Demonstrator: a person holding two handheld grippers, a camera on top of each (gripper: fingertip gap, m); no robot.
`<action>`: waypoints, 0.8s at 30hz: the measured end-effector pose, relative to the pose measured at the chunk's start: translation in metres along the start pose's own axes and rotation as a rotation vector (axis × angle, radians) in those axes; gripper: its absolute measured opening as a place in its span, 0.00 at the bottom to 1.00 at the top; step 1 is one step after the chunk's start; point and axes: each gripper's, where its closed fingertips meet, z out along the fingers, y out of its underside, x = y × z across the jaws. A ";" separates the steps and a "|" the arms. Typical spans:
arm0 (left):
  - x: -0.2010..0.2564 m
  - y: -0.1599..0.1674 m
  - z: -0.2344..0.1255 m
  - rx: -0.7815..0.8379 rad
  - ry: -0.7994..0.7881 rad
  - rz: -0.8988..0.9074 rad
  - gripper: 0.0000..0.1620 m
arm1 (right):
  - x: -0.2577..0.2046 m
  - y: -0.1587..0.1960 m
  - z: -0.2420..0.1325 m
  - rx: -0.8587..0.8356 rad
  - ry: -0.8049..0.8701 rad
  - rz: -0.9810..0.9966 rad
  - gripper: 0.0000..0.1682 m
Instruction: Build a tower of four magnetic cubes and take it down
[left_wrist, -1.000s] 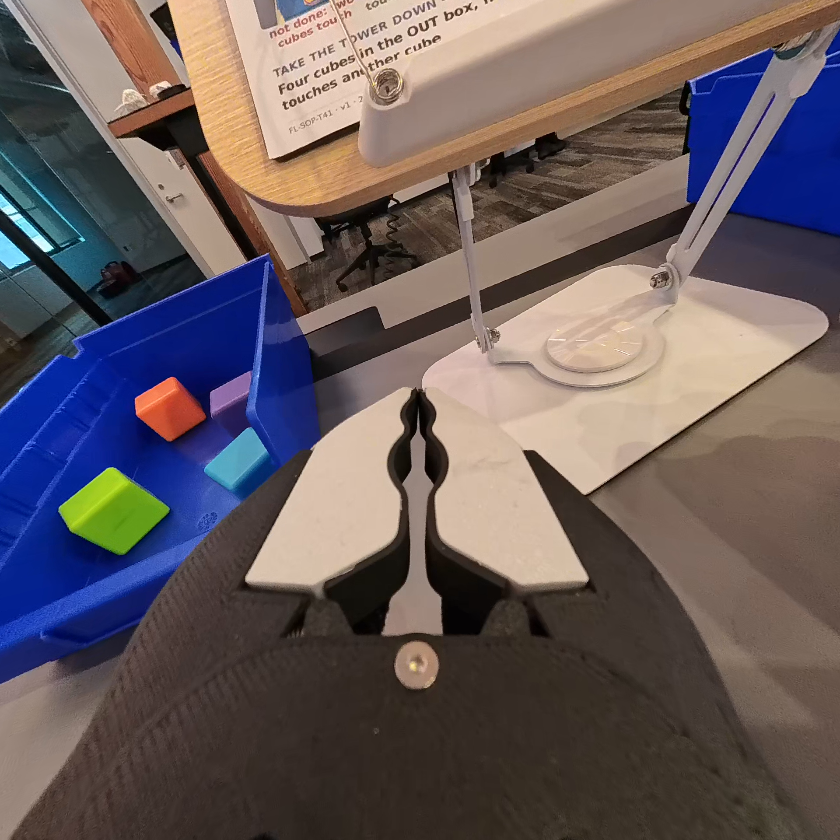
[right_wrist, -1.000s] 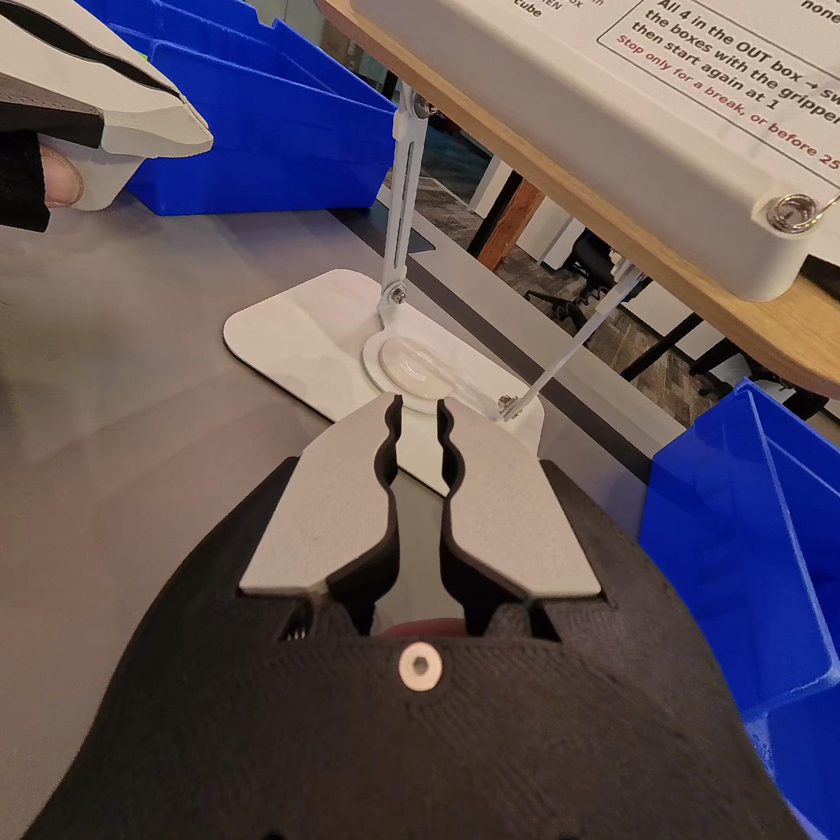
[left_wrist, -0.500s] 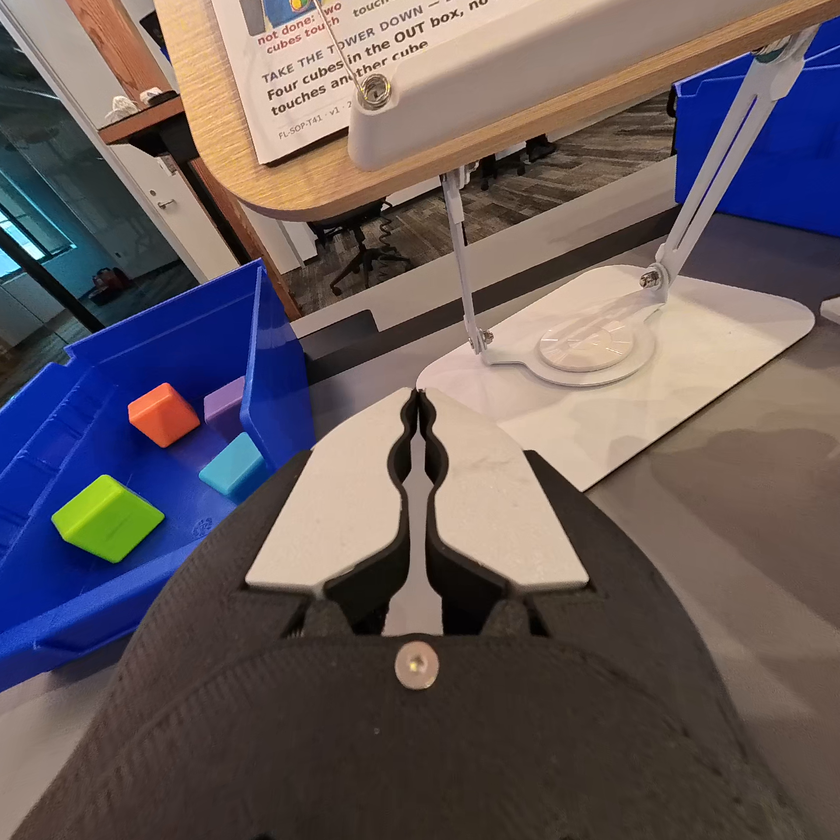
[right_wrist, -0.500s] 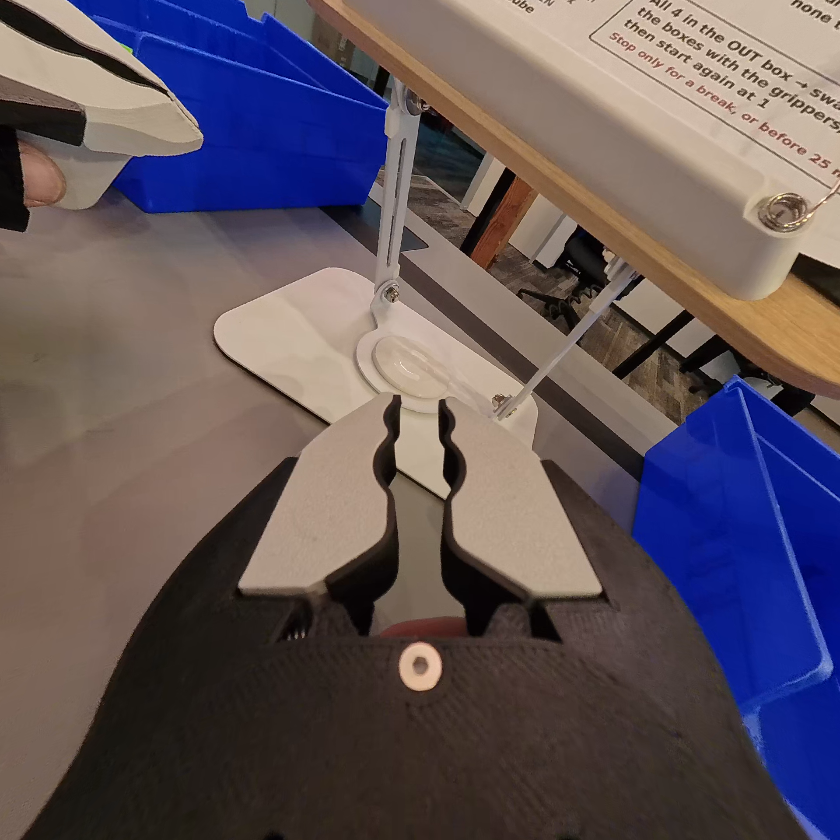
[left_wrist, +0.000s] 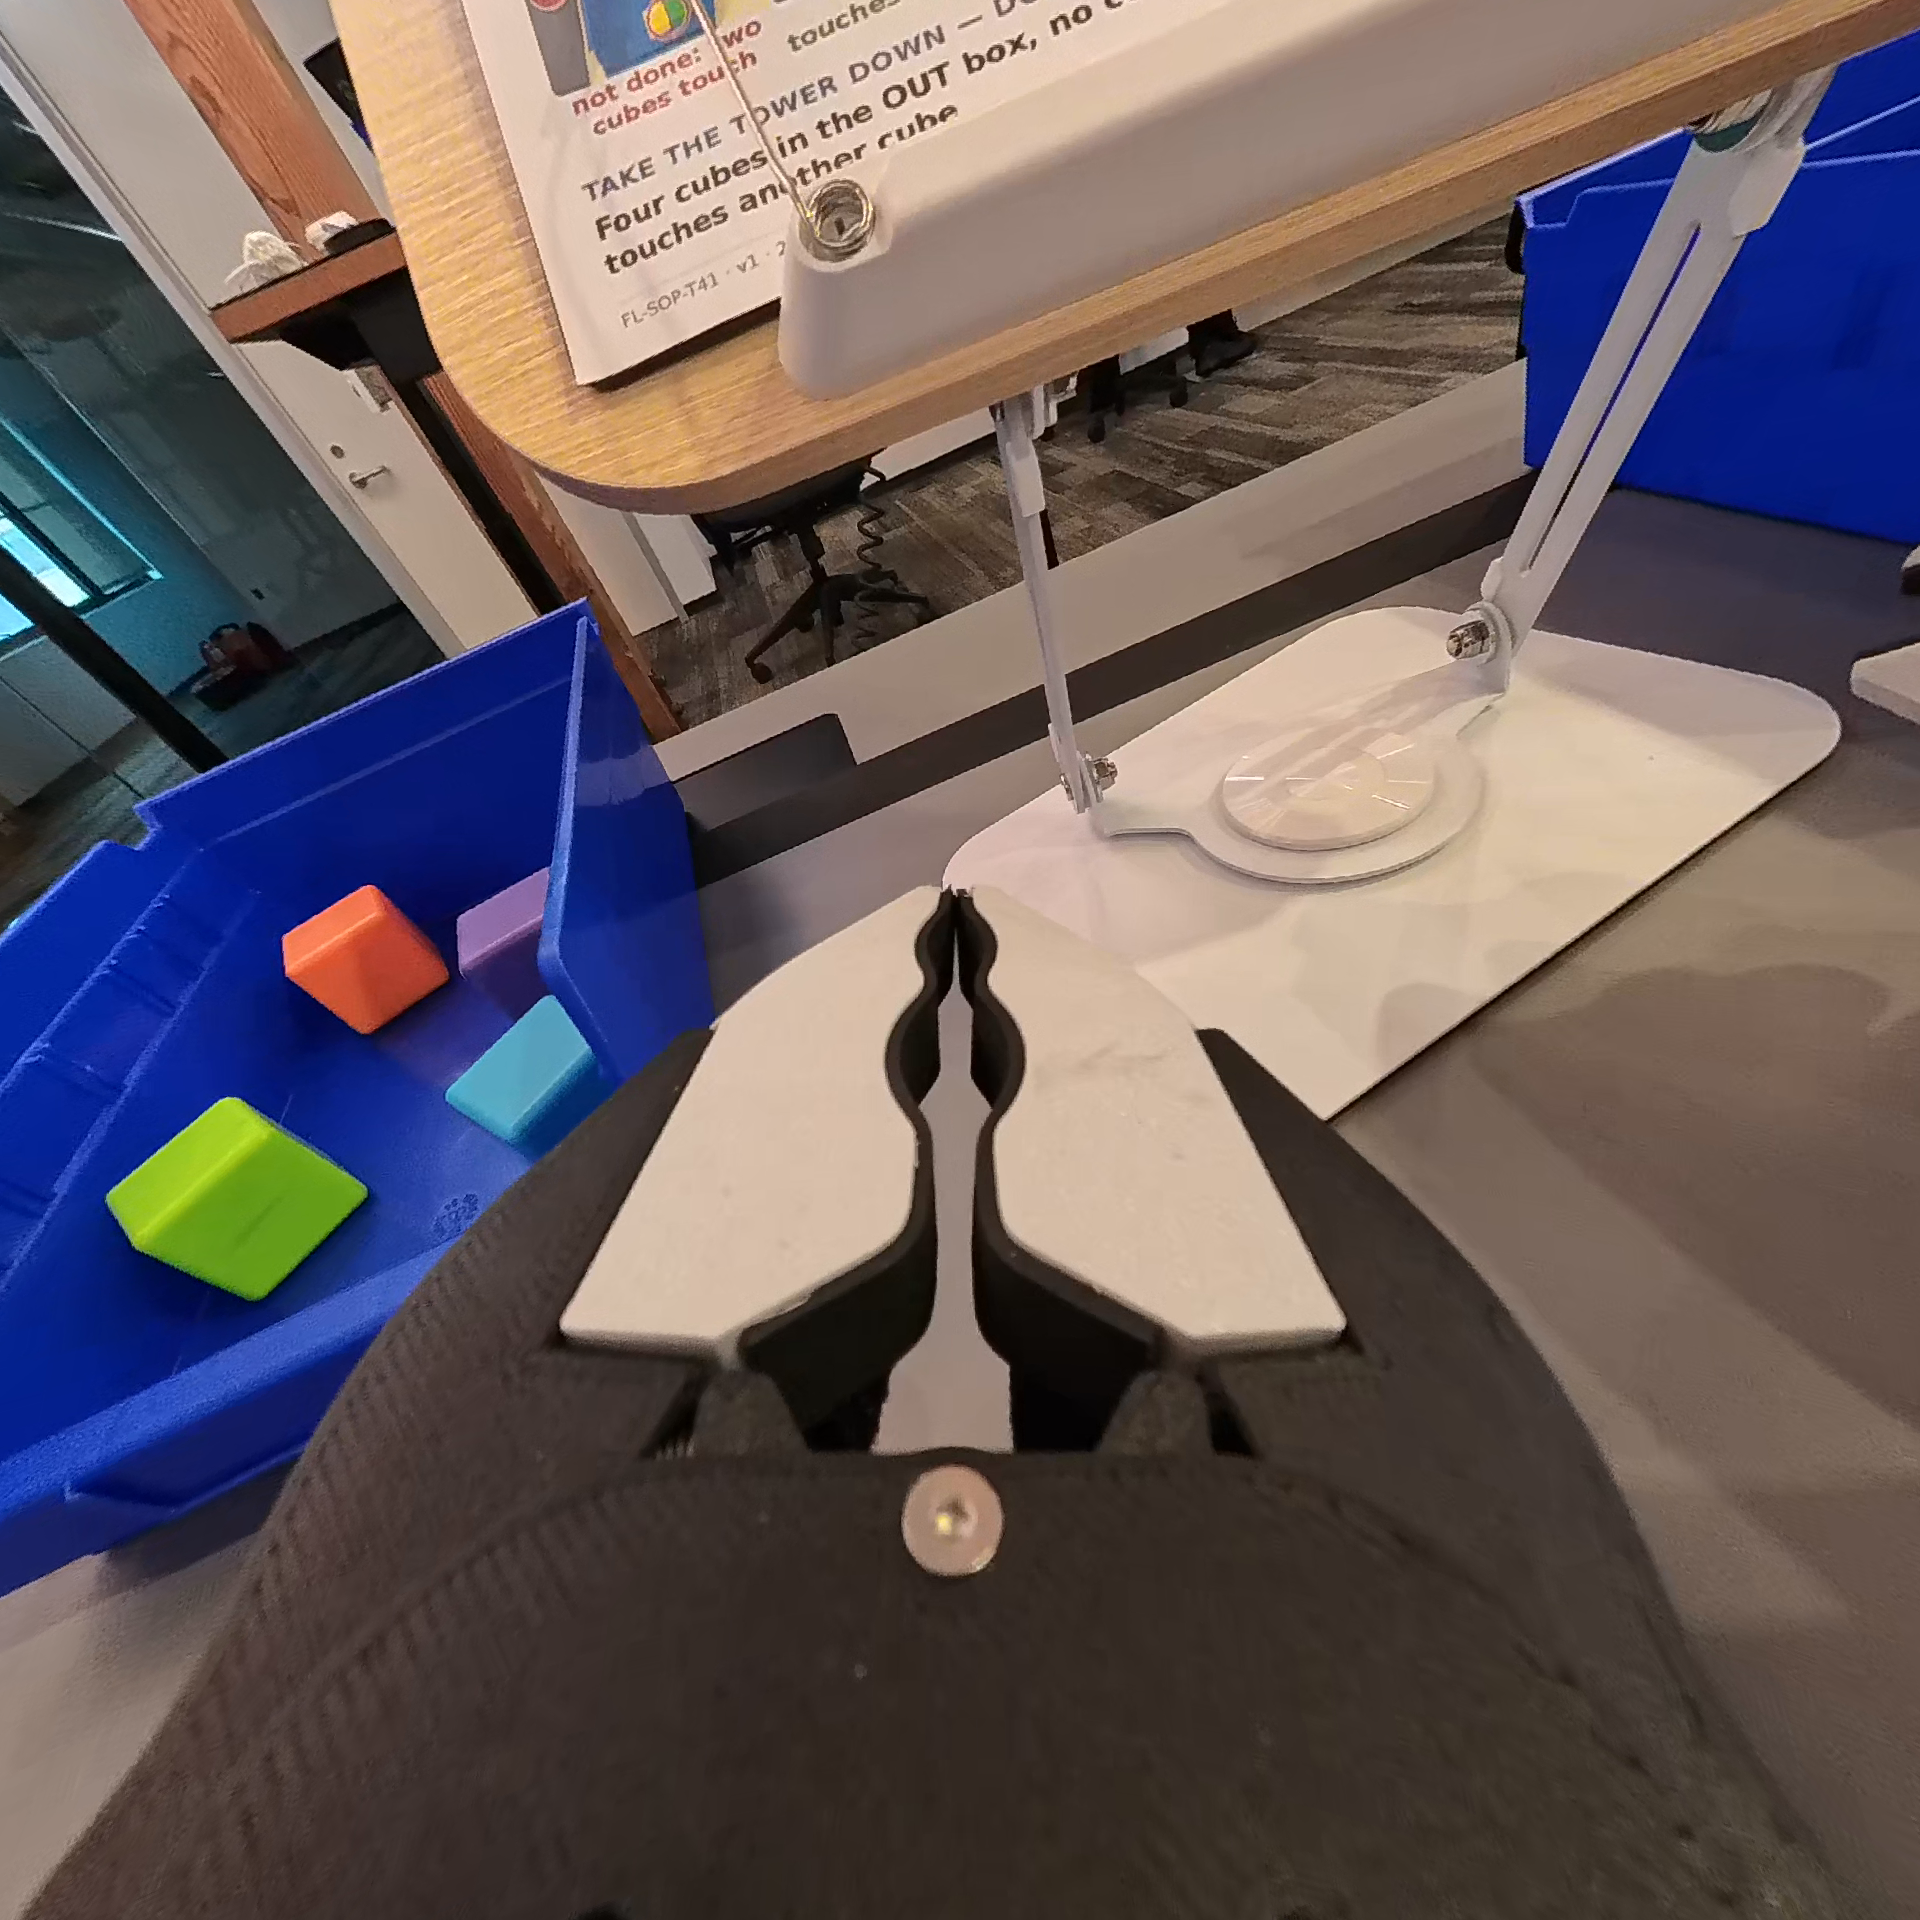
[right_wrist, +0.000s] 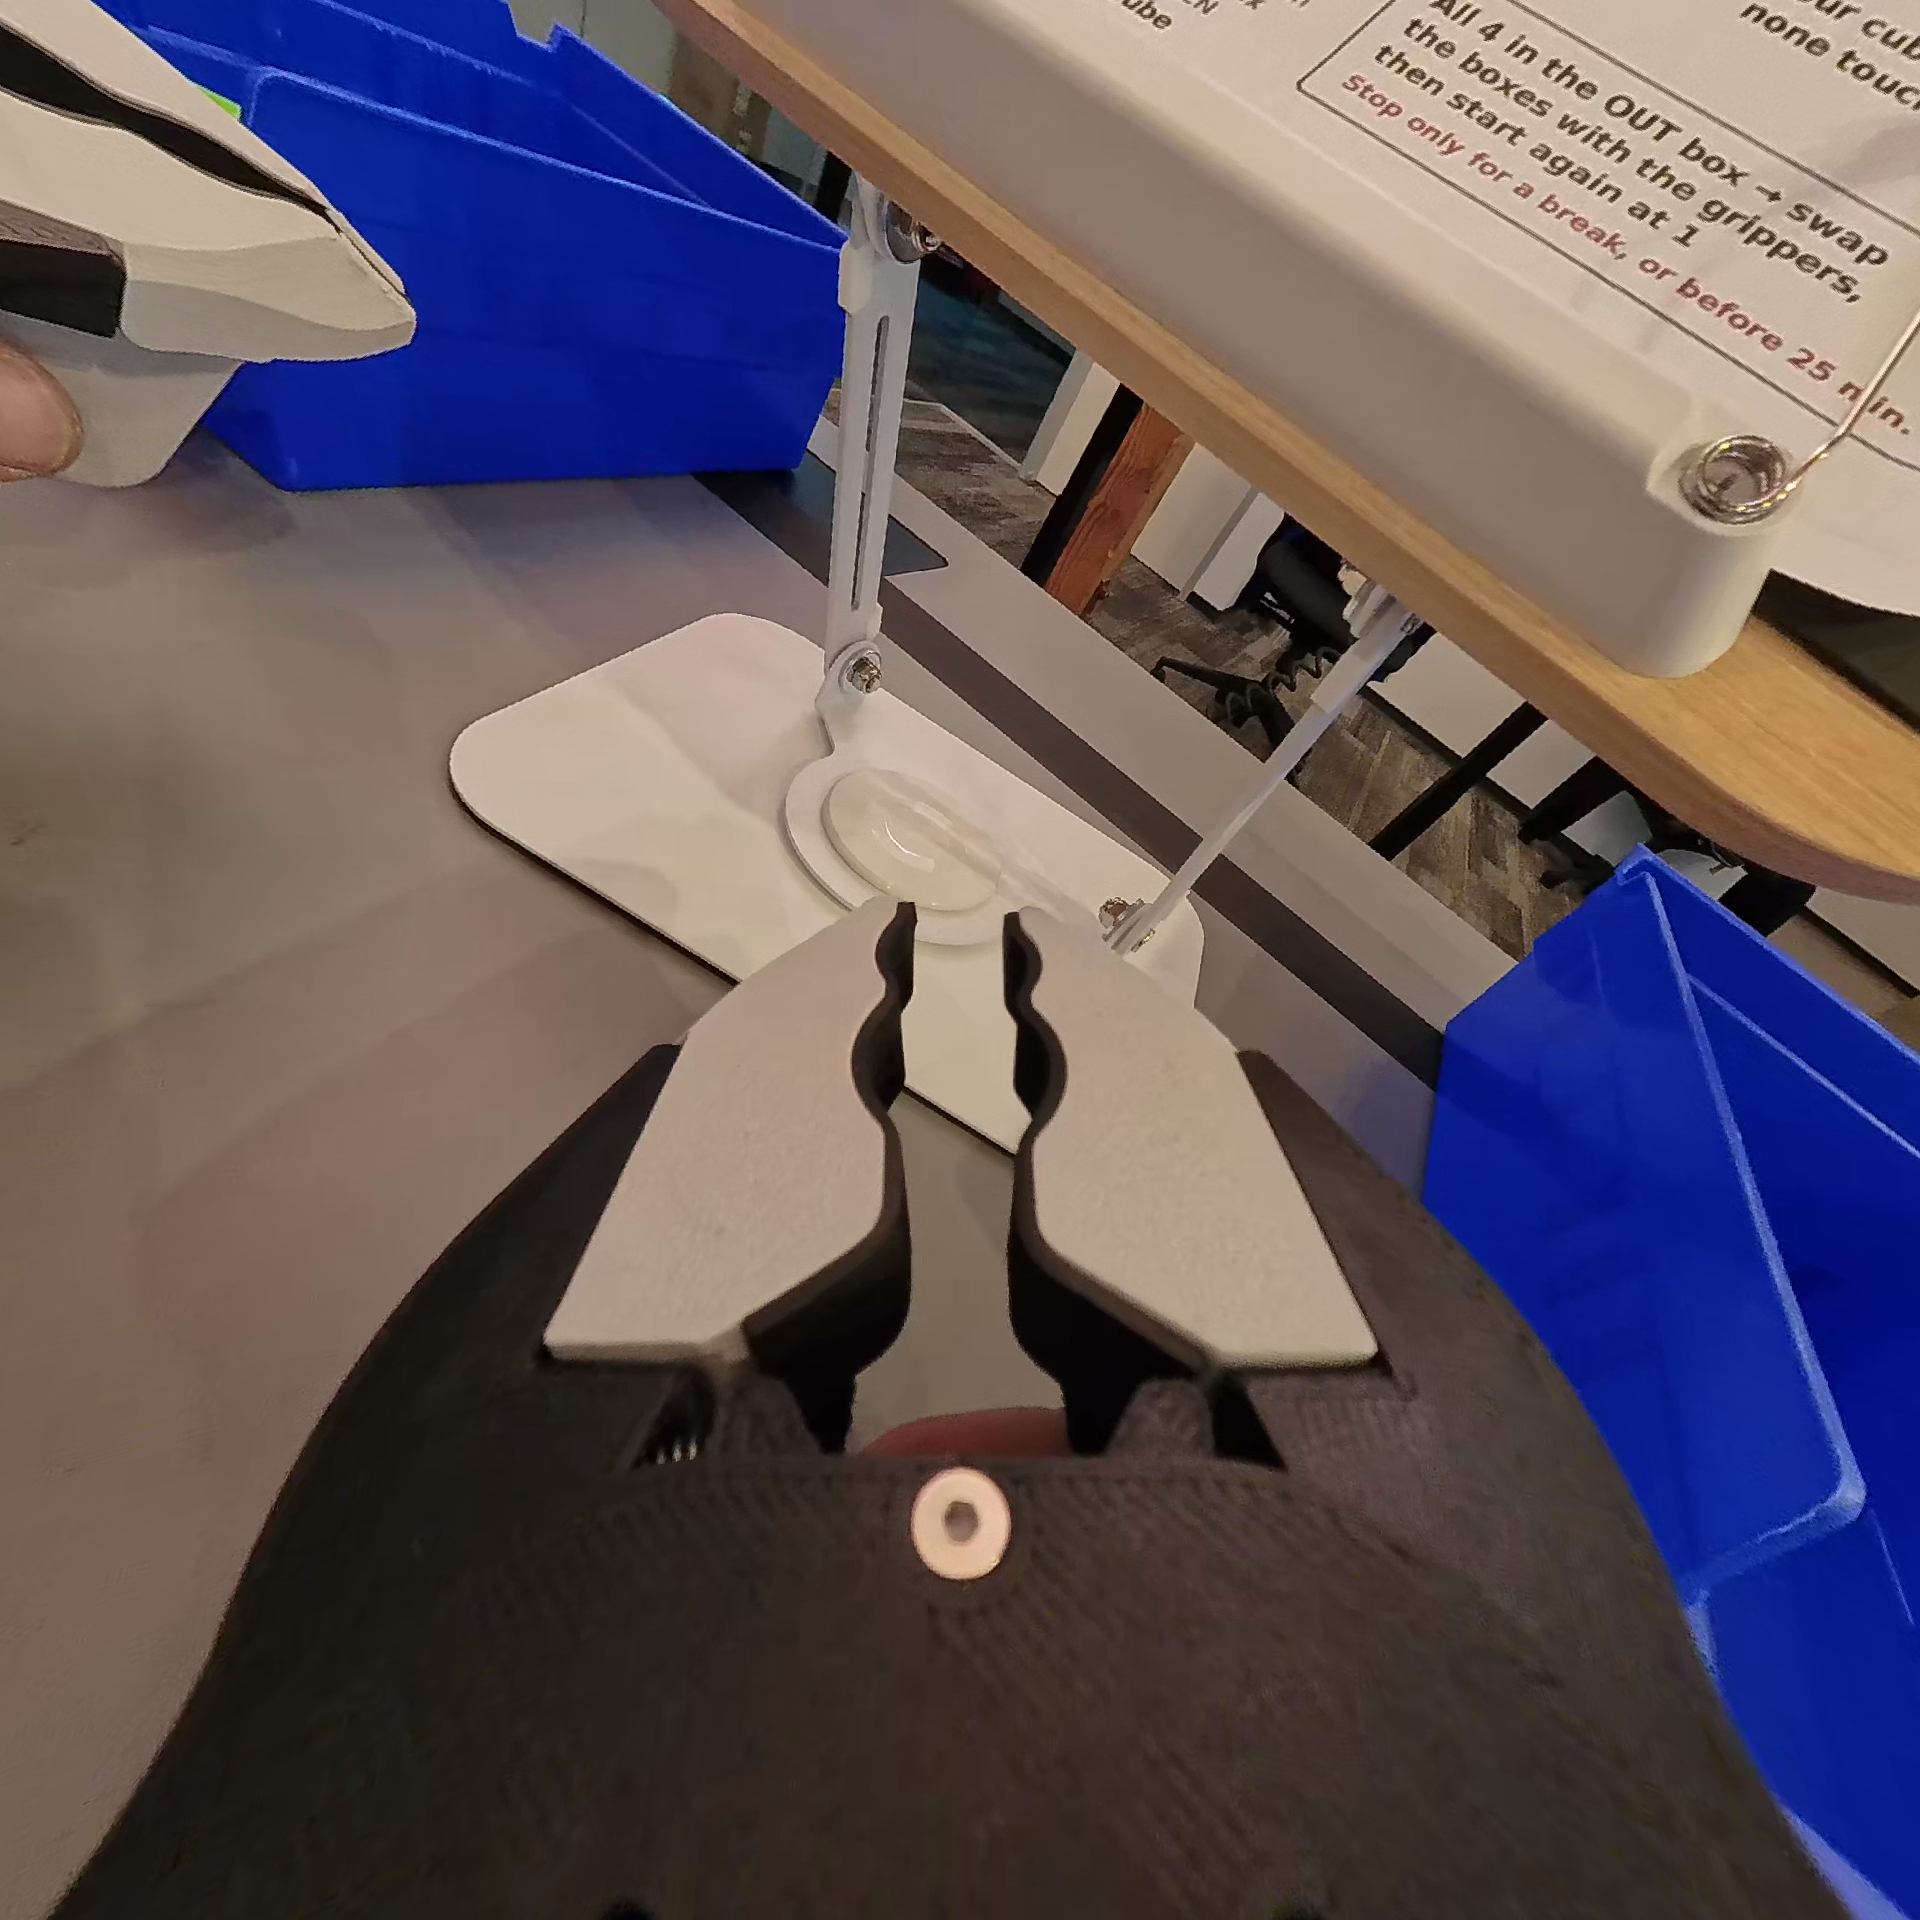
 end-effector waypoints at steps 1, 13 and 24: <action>0.000 0.000 0.000 0.000 0.001 0.001 0.00 | 0.000 0.000 0.000 0.000 0.000 0.000 0.10; 0.001 0.000 0.000 0.003 0.005 0.006 0.00 | -0.001 0.000 0.000 -0.001 -0.005 -0.005 0.11; -0.014 -0.043 -0.037 0.155 -0.010 0.205 0.06 | -0.002 -0.001 0.001 0.023 -0.029 -0.017 0.12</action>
